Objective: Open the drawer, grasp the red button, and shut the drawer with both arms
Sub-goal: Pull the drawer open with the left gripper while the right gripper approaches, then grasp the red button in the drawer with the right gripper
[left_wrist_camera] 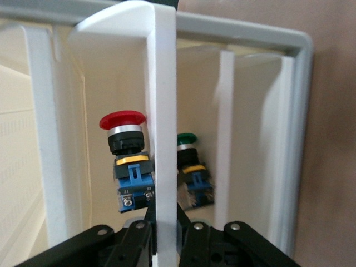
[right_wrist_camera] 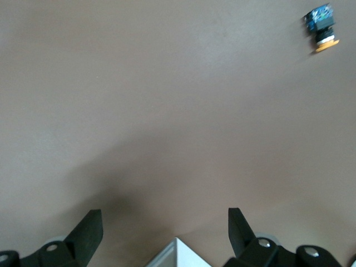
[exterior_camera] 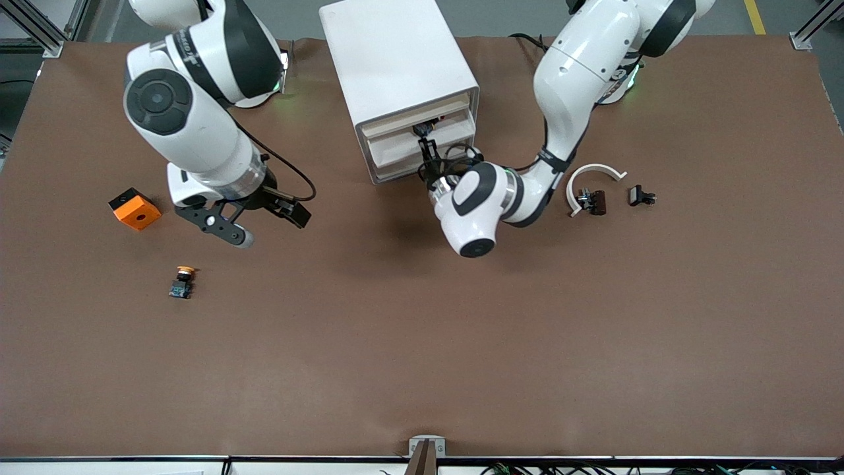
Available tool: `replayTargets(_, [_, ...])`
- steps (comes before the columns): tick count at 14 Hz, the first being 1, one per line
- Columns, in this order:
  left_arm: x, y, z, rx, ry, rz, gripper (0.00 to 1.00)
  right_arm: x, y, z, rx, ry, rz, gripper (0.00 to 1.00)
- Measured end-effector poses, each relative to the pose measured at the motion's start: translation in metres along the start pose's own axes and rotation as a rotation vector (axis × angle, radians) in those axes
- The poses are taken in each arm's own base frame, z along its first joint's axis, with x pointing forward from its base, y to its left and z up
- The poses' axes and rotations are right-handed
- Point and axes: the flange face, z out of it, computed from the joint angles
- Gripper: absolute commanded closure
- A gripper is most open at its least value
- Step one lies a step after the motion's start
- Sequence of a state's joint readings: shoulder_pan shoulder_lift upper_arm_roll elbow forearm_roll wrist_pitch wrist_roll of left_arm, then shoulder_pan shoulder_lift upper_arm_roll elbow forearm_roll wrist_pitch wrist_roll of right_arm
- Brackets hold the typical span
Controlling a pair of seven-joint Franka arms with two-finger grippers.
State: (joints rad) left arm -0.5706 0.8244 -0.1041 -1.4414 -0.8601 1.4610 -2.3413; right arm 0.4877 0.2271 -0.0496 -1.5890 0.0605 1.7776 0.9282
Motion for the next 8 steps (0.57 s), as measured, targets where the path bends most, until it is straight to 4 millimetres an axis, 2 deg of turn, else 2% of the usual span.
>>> replayTargets(4, [0.017, 0.011, -0.058, -0.029, -0.095, -0.009, 1.0, -0.018, -0.023, 0.015, 0.006, 0.008, 0.024, 0.0])
replayTargets(5, [0.021, 0.014, -0.068, -0.036, -0.113, -0.011, 0.83, -0.022, -0.029, 0.018, 0.012, 0.012, 0.038, 0.0])
replayTargets(7, [0.025, 0.018, -0.083, -0.055, -0.146, -0.009, 0.0, -0.037, -0.042, 0.023, 0.021, 0.018, 0.058, 0.0])
replayTargets(8, [0.027, 0.02, -0.09, -0.071, -0.163, -0.001, 0.0, -0.044, -0.049, 0.025, 0.026, 0.021, 0.066, 0.0])
